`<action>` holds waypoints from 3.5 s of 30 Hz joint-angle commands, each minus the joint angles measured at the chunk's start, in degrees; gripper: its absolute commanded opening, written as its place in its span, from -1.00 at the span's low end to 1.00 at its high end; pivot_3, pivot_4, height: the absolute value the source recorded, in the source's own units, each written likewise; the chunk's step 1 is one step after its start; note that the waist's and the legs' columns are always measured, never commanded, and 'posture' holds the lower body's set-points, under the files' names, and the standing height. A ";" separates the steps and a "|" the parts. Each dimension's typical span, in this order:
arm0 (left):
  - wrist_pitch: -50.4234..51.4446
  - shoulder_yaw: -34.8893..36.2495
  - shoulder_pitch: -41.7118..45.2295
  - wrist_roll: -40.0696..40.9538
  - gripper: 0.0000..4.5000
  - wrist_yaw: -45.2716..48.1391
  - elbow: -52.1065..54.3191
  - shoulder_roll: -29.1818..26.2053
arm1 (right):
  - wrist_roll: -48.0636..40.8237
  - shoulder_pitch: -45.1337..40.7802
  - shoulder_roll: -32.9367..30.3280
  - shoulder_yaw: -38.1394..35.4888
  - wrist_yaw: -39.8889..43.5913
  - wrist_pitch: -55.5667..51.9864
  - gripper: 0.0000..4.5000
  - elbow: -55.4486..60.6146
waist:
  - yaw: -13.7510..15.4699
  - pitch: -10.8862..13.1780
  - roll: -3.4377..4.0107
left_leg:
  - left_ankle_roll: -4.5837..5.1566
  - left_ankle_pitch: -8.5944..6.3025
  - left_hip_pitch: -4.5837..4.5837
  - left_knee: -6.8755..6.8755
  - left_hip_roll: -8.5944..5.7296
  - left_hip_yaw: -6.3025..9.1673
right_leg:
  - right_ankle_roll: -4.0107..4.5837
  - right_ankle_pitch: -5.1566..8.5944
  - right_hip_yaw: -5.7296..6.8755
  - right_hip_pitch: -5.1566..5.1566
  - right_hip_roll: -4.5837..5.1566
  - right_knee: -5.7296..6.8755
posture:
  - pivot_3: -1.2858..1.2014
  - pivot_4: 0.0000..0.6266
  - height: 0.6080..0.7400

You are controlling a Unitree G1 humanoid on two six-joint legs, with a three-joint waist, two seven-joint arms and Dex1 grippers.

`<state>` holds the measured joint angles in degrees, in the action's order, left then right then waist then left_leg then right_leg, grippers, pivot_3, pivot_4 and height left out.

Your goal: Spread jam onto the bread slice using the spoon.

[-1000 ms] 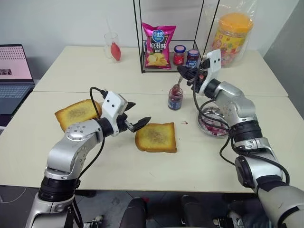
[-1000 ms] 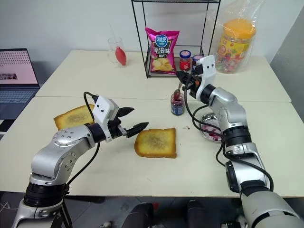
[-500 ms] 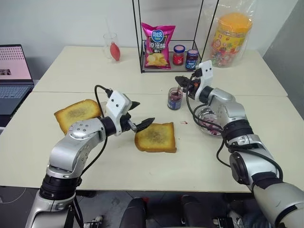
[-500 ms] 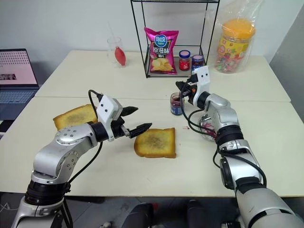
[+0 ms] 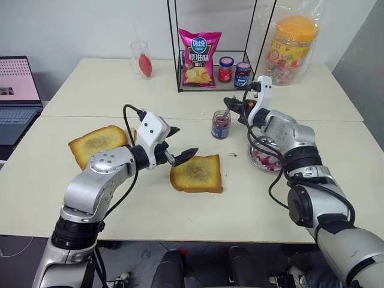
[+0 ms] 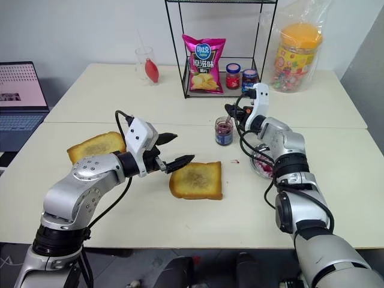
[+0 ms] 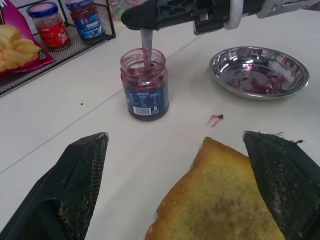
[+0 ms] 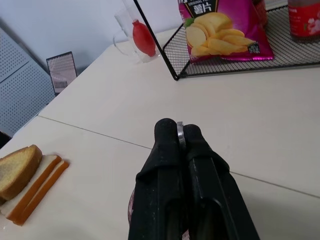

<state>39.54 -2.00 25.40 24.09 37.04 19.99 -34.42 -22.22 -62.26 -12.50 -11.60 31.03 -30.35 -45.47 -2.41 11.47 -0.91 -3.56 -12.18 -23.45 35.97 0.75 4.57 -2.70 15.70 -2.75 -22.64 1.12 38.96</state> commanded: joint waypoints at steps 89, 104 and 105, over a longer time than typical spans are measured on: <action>-20.76 14.66 -33.57 -1.48 1.00 18.44 4.94 -12.72 | -23.69 26.57 12.20 7.10 -22.22 -27.28 -0.98 55.16 | -0.68 -0.02 0.00 | 0.06 0.03 -0.44 -0.03 0.16 -0.04 | 0.27 0.15 0.02 -0.58 -0.08 0.07 | 0.03 -0.52 1.00; -22.12 9.40 -28.94 -3.11 1.00 17.79 4.37 -11.10 | -4.21 31.93 2.01 24.17 -11.79 -10.02 -0.98 60.22 | -0.56 -0.04 -0.03 | 0.05 0.03 -0.43 -0.02 0.15 -0.04 | 0.25 0.16 0.03 -0.57 -0.08 0.05 | 0.03 -0.52 1.00; -22.13 9.22 -28.63 -3.14 1.00 17.71 4.29 -11.05 | -3.62 32.13 1.25 24.33 -11.37 -9.42 -0.98 61.10 | -0.51 -0.05 -0.04 | 0.05 0.04 -0.43 -0.02 0.15 -0.03 | 0.25 0.15 0.03 -0.56 -0.07 0.05 | 0.03 -0.52 1.00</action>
<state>18.26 7.06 -3.93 21.23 55.15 23.81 -45.65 -28.45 -30.49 -9.77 12.80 18.80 -42.49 12.75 -2.93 11.43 -0.95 -3.51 -12.14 -23.89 35.96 0.89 4.54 -2.45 15.86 -2.72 -23.20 1.04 39.01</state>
